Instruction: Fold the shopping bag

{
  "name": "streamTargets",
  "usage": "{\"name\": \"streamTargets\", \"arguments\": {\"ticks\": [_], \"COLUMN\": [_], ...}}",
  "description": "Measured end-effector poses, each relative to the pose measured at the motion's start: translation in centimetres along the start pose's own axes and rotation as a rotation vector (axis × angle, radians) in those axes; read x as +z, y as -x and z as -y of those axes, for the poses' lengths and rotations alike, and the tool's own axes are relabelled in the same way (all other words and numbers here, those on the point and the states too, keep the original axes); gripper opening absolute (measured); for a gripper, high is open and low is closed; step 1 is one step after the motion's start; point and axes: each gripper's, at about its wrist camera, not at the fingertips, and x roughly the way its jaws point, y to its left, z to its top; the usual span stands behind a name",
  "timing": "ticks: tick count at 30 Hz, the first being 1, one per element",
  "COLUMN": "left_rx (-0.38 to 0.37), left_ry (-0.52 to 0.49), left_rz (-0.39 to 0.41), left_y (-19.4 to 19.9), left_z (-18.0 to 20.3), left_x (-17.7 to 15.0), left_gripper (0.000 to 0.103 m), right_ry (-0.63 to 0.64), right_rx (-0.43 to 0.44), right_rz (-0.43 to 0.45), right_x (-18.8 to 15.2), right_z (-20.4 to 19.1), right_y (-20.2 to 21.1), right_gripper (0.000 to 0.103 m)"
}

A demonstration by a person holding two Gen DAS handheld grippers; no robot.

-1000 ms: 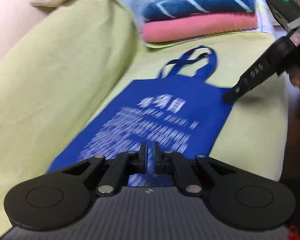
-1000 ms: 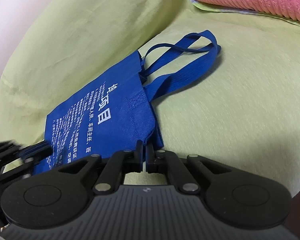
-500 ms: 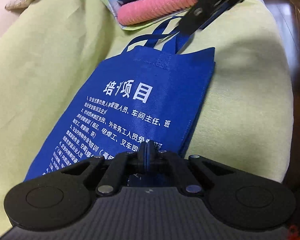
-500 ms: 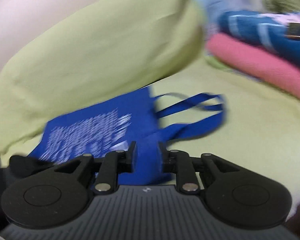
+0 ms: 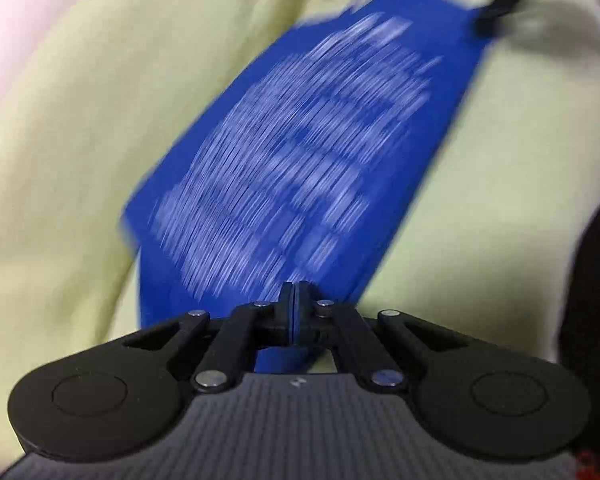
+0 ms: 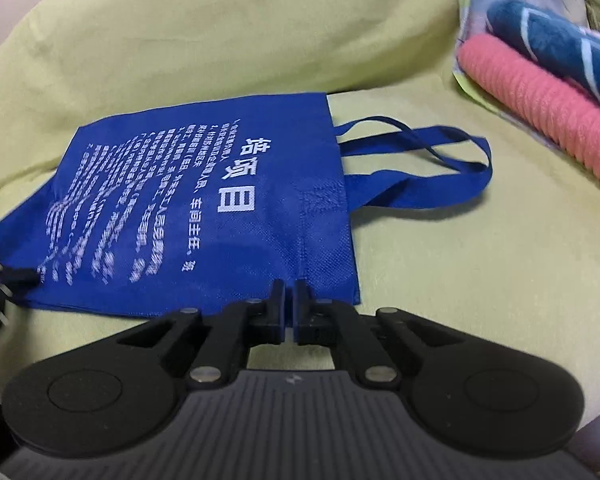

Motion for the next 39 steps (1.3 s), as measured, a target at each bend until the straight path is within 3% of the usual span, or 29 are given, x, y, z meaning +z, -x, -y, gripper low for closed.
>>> {"name": "streamTargets", "arguments": {"ticks": [2,3,5,9,10,13,16,21,24,31,39], "left_rx": [0.027,0.011,-0.065,-0.178,-0.204,-0.266,-0.285,-0.297,-0.284,-0.161,-0.093], "left_ry": [0.022,0.040,0.118,0.177,0.179,0.198,0.254,0.431,0.538,0.559,0.550], "left_rz": [-0.080,-0.080,0.012,0.174,0.182,0.128,0.089,0.000,-0.063,-0.150,-0.171], "left_y": [-0.4,0.2,2.3,3.9,3.3,0.7,-0.8,-1.8,-2.4,-1.2,-0.7], "left_z": [-1.6,-2.2,-3.2,-2.2,-1.7,0.0,0.0,-4.1,-6.7,-8.4,-9.3], "left_x": [-0.8,-0.6,0.9,6.0,7.2,9.6,9.0,4.8,1.8,-0.7,-2.6], "left_gripper": [0.000,0.000,0.001,0.032,0.033,0.037,0.040,0.073,0.073,0.068,0.067], "right_ry": [0.008,0.021,0.032,0.016,0.015,0.010,-0.002,-0.024,-0.029,-0.043,-0.036], "right_rx": [-0.018,-0.025,-0.030,-0.030,-0.028,-0.021,-0.001,0.013,0.008,0.006,0.005], "right_rz": [-0.006,-0.011,-0.020,-0.032,-0.037,-0.055,-0.077,-0.091,-0.092,-0.099,-0.103], "right_x": [0.1,0.3,0.5,0.6,0.7,1.0,1.2,1.3,1.3,1.5,1.7], "right_z": [-0.2,-0.4,-0.5,-0.5,-0.4,-0.3,0.2,0.6,0.6,0.7,0.7], "right_y": [0.2,0.3,0.4,0.6,0.5,0.4,0.3,0.3,0.3,0.2,0.1], "right_gripper": [0.000,0.000,0.000,0.000,0.000,0.000,0.000,0.000,0.000,0.000,0.000]}}
